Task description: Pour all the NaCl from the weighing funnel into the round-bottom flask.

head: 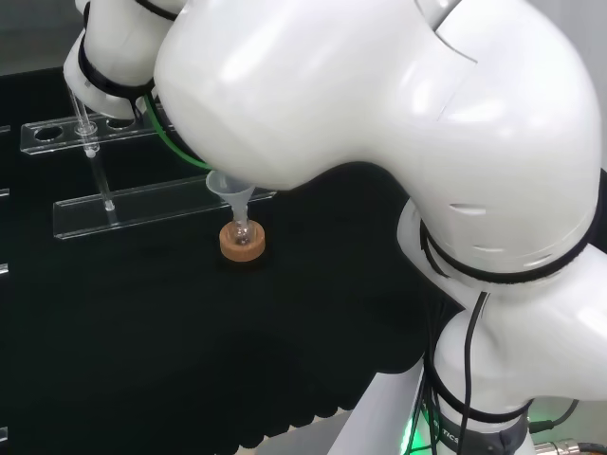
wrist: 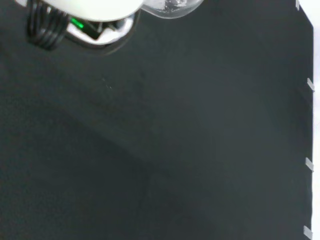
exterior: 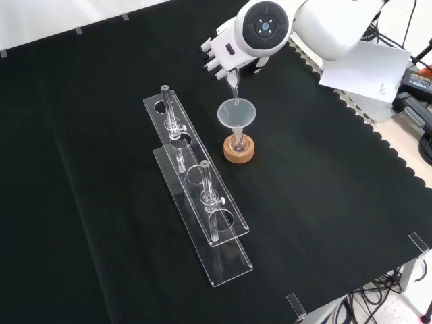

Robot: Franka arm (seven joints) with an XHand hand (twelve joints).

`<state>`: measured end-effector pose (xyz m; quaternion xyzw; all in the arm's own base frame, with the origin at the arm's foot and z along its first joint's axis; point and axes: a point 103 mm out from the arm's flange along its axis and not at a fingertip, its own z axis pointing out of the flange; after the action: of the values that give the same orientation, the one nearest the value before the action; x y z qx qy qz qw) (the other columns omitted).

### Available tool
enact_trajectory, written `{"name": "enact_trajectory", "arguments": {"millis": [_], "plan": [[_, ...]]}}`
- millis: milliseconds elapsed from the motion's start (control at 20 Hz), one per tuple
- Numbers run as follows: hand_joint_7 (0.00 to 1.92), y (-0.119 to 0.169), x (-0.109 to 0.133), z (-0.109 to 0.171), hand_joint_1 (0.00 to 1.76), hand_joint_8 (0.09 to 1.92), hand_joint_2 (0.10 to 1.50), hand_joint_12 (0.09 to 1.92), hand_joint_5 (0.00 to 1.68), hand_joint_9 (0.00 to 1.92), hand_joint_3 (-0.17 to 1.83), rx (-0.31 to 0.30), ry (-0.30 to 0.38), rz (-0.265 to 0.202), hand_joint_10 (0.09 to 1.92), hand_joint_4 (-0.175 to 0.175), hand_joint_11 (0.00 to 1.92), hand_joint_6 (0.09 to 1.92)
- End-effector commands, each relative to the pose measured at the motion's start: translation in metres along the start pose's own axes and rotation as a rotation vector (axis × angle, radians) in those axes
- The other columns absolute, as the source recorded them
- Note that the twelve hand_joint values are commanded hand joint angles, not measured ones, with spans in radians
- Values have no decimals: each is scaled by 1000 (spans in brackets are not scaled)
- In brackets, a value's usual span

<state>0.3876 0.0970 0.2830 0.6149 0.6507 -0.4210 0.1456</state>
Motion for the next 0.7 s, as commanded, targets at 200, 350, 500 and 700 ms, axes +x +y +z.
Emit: {"name": "enact_trajectory", "arguments": {"millis": [200,350,500,700], "plan": [[792,0,0,-5,1133,597,638,943,1350,1177,639,-6,-69,6,190,175,990,526],[791,0,2,-7,1133,598,638,943,1350,1177,639,-2,-111,9,188,175,988,526],[791,1,4,-10,1133,598,638,943,1350,1177,639,-3,-139,8,187,175,988,527],[790,1,4,-14,1133,599,638,943,1349,1176,639,-12,-175,11,185,175,986,528]]}}
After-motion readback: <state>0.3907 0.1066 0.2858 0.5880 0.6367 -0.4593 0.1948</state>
